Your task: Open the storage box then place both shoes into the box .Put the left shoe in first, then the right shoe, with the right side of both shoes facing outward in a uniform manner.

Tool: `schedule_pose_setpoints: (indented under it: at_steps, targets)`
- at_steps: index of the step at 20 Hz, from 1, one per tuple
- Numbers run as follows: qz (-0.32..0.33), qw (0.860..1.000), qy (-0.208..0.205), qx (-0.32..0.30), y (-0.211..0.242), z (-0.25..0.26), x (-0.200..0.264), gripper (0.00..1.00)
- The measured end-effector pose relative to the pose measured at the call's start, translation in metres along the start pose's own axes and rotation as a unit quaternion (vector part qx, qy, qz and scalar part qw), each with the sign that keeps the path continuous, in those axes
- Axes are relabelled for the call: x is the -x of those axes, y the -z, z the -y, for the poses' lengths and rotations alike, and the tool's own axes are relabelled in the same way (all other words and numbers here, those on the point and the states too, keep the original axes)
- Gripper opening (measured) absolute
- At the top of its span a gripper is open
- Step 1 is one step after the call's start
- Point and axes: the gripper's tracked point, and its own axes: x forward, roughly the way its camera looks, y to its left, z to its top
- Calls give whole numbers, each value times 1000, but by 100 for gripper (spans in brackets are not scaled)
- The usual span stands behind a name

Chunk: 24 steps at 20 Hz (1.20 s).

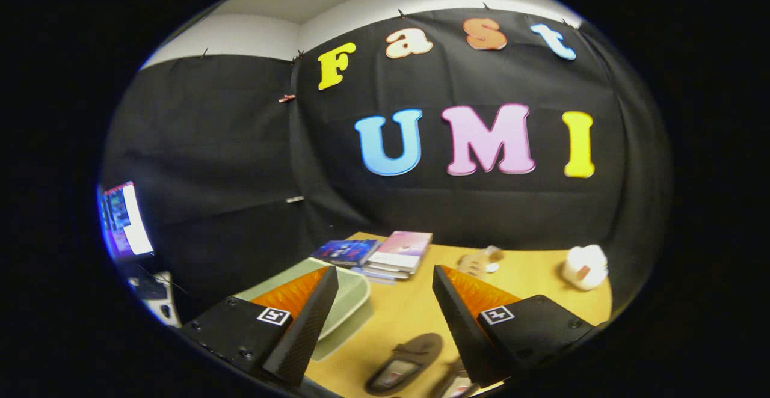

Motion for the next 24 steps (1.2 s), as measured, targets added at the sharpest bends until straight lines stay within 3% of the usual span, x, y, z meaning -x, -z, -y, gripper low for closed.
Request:
schedule_pose_setpoints:
  at_steps: [2, 4, 8, 12, 15, 24]
  targets:
    - [-36, 995, -66, -65, 23, -14, -19, 99]
    - [-81, 980, -125, -134, 48, -27, -32, 98]
    - [-164, 921, -204, -287, 96, -41, -52, 98]
    - [-225, 864, -222, -392, 147, -40, -79, 98]
    - [-251, 833, -228, -437, 172, -43, -93, 98]
    - [-280, 787, -242, -494, 202, -64, -116, 96]
